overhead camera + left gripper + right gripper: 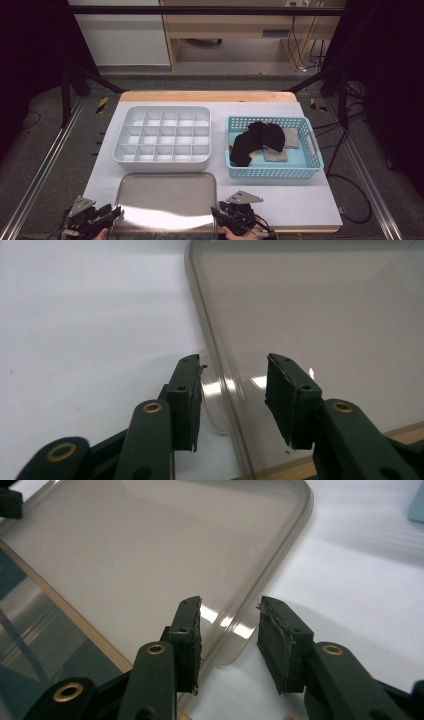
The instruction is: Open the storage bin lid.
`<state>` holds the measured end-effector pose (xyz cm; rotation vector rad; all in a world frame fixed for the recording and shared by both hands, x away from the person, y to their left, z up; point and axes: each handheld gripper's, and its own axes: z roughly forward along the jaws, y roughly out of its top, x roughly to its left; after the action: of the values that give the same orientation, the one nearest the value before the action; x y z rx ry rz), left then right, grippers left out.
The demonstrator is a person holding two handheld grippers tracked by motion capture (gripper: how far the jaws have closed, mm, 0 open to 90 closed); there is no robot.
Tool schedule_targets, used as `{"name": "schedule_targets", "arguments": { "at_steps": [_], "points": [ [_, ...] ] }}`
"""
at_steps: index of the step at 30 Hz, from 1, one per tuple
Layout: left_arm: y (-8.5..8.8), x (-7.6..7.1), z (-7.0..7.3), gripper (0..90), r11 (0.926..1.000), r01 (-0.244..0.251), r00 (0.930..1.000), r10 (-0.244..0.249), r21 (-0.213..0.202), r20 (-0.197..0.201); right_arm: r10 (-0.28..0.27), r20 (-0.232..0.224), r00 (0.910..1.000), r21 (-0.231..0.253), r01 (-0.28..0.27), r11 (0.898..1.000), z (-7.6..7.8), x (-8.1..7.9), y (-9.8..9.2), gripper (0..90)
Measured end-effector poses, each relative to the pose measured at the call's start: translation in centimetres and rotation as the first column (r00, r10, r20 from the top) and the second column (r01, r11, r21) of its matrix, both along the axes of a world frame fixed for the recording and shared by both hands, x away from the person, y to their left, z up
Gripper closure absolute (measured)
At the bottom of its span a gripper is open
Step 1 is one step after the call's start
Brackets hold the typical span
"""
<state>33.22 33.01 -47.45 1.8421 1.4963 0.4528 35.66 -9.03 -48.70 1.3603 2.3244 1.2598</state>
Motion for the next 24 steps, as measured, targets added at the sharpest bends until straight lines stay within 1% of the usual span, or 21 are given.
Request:
{"name": "schedule_targets", "arguments": {
  "at_steps": [2,4,5,7,8,10,13,15,19,21,22,24],
  "points": [
    [0.0,0.0,0.0,56.7,1.0,0.002,1.0,-0.002,-0.004,0.007,-0.004,-0.003,1.0,0.009,0.004,1.0,0.0,0.0,-0.1,60.7],
    [0.0,-0.1,0.1,54.6,1.0,-0.002,0.9997,0.002,0.0,0.025,-0.011,0.004,0.9999,0.012,0.011,1.0,0.1,0.0,-0.3,59.8],
    [0.0,-0.1,0.1,53.4,1.0,-0.003,0.9995,0.003,0.001,0.033,-0.009,0.017,0.9998,0.018,0.009,1.0,0.1,0.1,-0.4,59.2],
    [0.1,0.0,0.2,50.8,0.9999,-0.001,0.9989,0.001,0.014,0.046,-0.008,0.028,0.9996,0.029,0.007,1.0,0.2,0.2,-0.7,57.4],
    [0.1,0.0,0.3,49.9,0.9999,-0.005,0.9984,0.004,0.011,0.056,-0.008,0.038,0.9992,0.034,0.006,0.999,0.2,0.2,-0.8,56.6],
    [0.0,0.2,0.5,48.3,0.9998,-0.002,0.9968,0.0,0.018,0.08,-0.006,0.054,0.9985,0.05,0.003,0.999,0.3,0.3,-1.1,54.5],
    [-0.3,0.5,0.7,46.2,0.9996,0.009,0.9948,-0.012,0.028,0.101,-0.004,0.081,0.9967,0.078,-0.003,0.997,0.7,0.6,-1.5,50.9],
    [-0.6,0.9,1.0,45.0,0.9995,0.015,0.9938,-0.018,0.029,0.11,0.0,0.102,0.9948,0.086,-0.008,0.996,0.9,0.6,-1.7,49.6],
    [-1.4,1.7,1.6,42.3,0.9994,0.034,0.9908,-0.035,0.011,0.131,0.006,0.134,0.991,0.096,-0.019,0.995,1.5,0.9,-2.1,44.7],
    [-2.0,2.2,2.0,41.4,0.9991,0.044,0.9884,-0.043,0.001,0.146,0.003,0.147,0.9891,0.105,-0.019,0.994,1.8,1.1,-2.4,43.2],
    [-2.4,2.5,2.2,40.5,0.9988,0.048,0.9857,-0.048,0.004,0.161,-0.001,0.155,0.9879,0.108,-0.016,0.994,2.0,1.2,-2.6,42.2],
    [-3.0,3.0,2.7,39.5,0.9988,0.048,0.9824,-0.05,0.012,0.18,0.002,0.176,0.9844,0.11,-0.021,0.994,2.4,1.4,-2.9,39.4]
  ]
}}
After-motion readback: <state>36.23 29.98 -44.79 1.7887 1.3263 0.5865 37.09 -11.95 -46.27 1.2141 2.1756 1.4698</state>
